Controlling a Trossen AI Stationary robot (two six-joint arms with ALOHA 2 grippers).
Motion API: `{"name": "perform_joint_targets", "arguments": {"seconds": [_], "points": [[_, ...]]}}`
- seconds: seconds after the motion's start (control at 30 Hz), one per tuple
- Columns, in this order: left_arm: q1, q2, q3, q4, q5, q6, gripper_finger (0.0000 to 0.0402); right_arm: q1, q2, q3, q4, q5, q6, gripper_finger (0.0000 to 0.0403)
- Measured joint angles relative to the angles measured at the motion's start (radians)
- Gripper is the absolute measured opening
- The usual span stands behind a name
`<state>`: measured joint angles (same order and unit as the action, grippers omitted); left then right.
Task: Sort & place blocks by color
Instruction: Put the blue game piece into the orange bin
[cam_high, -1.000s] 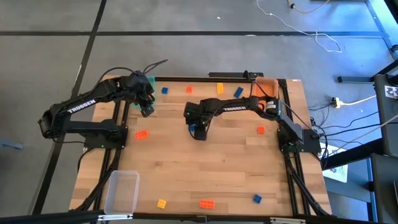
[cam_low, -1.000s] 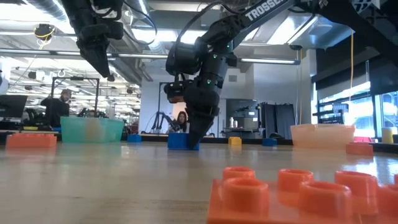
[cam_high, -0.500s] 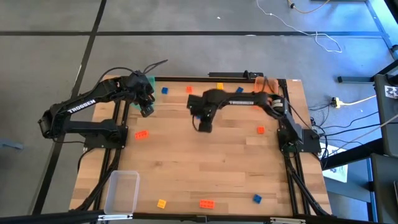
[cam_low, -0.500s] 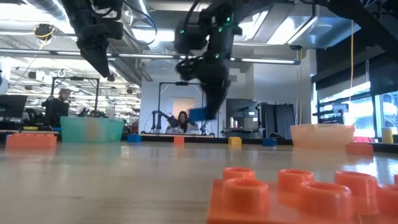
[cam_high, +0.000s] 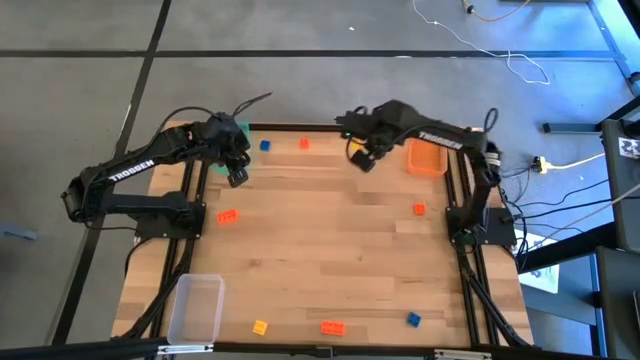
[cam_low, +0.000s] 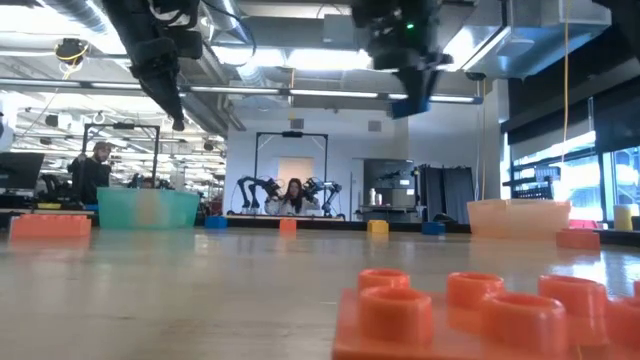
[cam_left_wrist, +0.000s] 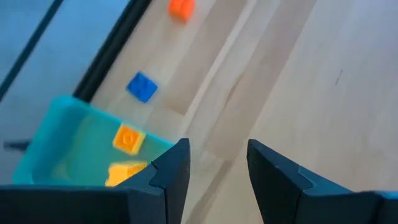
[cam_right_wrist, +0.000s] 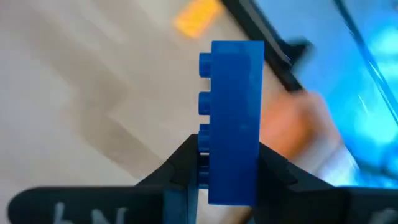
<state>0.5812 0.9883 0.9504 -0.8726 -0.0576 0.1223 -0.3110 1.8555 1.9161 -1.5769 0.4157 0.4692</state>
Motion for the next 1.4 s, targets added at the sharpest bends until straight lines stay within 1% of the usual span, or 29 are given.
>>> {"name": "perform_joint_targets", "arguments": {"seconds": [0.17, 0.33, 0.43, 0.5, 0.6, 0.8, 0.9, 0.97, 1.03, 1.17, 1.33, 1.4], "points": [[0.000, 0.000, 0.000, 0.105, 0.061, 0.046, 0.0150, -0.050, -0.108, -0.117, 0.007, 0.027, 0.125, 0.0092], [0.000, 0.000, 0.000, 0.213, 0.133, 0.045, 0.0150, -0.128, -0.209, -0.319, 0.019, 0.048, 0.189, 0.0092], [0.000, 0.000, 0.000, 0.272, 0.138, 0.044, 0.0150, -0.185, -0.262, -0.447, 0.051, 0.074, 0.204, 0.0092], [0.000, 0.000, 0.000, 0.309, 0.138, 0.038, 0.0150, -0.230, -0.290, -0.531, 0.103, 0.073, 0.202, 0.0092], [-0.002, 0.011, 0.000, 0.360, 0.138, 0.037, 0.0150, -0.303, -0.330, -0.649, 0.207, 0.066, 0.156, 0.0092], [-0.002, 0.043, 0.000, 0.438, 0.138, 0.009, 0.0150, -0.442, -0.341, -0.856, 0.486, -0.030, 0.051, 0.0092], [-0.002, 0.064, 0.000, 0.448, 0.138, -0.029, 0.0150, -0.495, -0.339, -0.944, 0.622, -0.105, 0.015, 0.0092], [-0.002, 0.078, 0.000, 0.450, 0.139, -0.042, 0.0150, -0.519, -0.339, -0.982, 0.686, -0.132, -0.006, 0.0092], [-0.002, 0.092, 0.000, 0.448, 0.138, -0.048, 0.0150, -0.537, -0.340, -1.006, 0.710, -0.144, -0.019, 0.0092], [-0.002, 0.117, 0.000, 0.448, 0.138, -0.064, 0.0150, -0.560, -0.340, -1.011, 0.718, -0.150, -0.034, 0.0092], [-0.002, 0.142, 0.000, 0.446, 0.138, -0.063, 0.0150, -0.572, -0.340, -1.011, 0.718, -0.182, -0.028, 0.0092], [-0.002, 0.146, 0.000, 0.446, 0.138, -0.061, 0.0150, -0.572, -0.340, -1.011, 0.718, -0.182, -0.028, 0.0107]]}}
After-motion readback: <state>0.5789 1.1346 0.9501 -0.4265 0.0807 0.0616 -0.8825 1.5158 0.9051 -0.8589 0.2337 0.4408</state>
